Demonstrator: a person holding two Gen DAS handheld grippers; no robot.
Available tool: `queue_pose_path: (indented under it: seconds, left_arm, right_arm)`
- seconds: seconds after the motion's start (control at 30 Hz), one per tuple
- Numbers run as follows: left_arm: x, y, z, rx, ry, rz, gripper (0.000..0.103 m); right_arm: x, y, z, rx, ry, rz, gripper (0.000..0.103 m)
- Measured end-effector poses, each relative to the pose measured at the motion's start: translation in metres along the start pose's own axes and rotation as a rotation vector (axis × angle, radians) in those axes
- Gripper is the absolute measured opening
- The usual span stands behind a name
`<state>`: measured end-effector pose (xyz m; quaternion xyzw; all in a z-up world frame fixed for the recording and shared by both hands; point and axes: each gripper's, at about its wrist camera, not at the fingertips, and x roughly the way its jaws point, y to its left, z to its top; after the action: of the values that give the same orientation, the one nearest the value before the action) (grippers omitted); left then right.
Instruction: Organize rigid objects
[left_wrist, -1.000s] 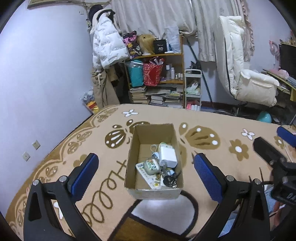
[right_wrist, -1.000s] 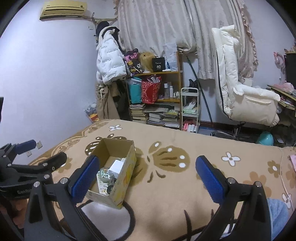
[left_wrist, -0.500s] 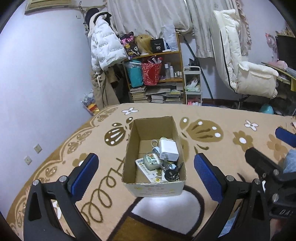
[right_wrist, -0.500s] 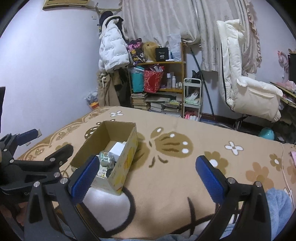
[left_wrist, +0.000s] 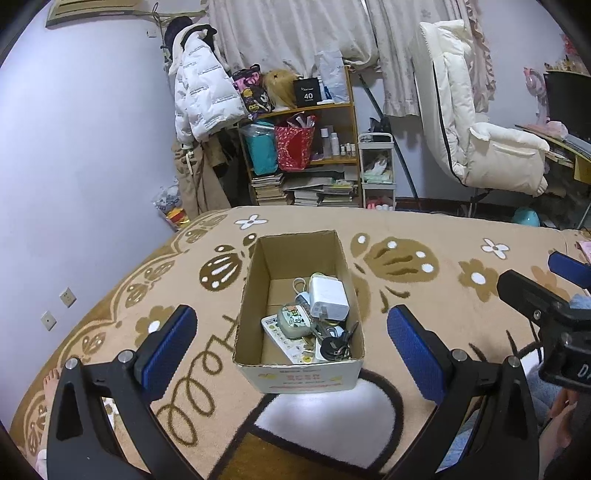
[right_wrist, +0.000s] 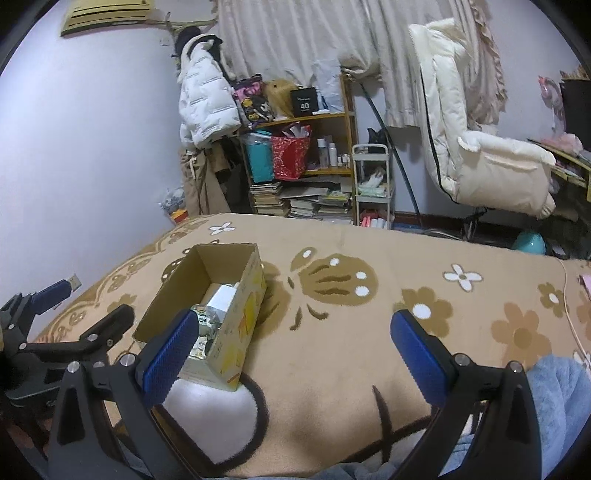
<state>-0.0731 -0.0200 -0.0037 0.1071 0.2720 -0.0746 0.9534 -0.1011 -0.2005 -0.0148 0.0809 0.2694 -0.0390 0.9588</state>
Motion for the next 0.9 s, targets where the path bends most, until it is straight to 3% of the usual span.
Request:
queue_pose_path:
  seconds: [0.9]
  left_arm:
    - [0.001,0.012,0.001,-0.036,0.031,0.016,0.102]
  right_arm:
    - [0.000,-0.007,0.000,0.030,0.003,0.010,0.103]
